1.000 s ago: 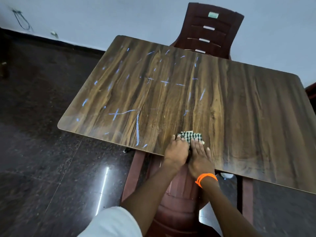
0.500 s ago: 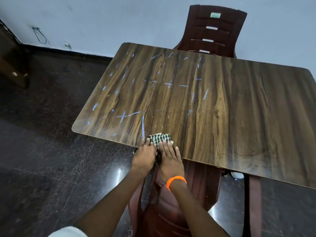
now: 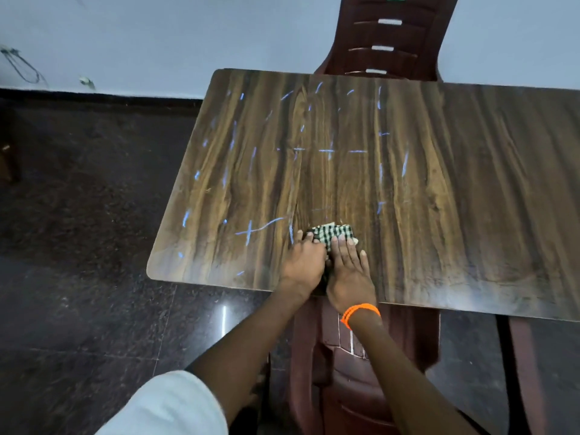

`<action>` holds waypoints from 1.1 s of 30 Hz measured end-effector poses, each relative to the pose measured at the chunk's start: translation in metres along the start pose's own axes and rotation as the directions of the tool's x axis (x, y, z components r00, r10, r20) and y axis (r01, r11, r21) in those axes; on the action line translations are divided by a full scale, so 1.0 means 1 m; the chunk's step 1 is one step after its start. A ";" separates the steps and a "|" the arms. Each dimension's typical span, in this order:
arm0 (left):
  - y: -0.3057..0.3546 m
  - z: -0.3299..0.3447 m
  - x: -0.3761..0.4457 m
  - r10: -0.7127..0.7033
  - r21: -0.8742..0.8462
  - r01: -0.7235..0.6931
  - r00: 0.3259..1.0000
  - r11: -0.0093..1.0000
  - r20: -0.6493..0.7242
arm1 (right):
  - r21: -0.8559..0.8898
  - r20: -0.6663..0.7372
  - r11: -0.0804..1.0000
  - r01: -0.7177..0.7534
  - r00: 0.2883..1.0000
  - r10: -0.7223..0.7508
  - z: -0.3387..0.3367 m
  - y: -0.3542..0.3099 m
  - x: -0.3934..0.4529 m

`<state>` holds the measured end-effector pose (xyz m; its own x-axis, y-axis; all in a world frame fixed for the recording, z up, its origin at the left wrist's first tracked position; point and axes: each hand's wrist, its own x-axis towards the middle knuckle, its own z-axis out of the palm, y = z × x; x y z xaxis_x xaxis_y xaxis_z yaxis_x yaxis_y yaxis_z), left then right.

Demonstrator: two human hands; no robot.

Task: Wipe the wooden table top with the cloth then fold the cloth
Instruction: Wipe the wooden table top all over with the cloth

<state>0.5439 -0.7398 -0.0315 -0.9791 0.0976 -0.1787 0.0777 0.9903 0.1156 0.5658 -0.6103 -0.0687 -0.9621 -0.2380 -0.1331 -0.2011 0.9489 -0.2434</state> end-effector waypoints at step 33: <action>0.032 -0.013 0.009 0.400 0.139 -0.432 0.893 0.891 0.208 | 0.089 -0.066 0.954 -0.287 0.954 0.293 -0.009 0.004 -0.040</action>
<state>0.5354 -0.7084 -0.0165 -0.8036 0.5038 -0.3170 0.5182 0.8542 0.0439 0.6015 -0.5947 -0.0555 -0.9888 0.0646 -0.1344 0.1003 0.9550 -0.2791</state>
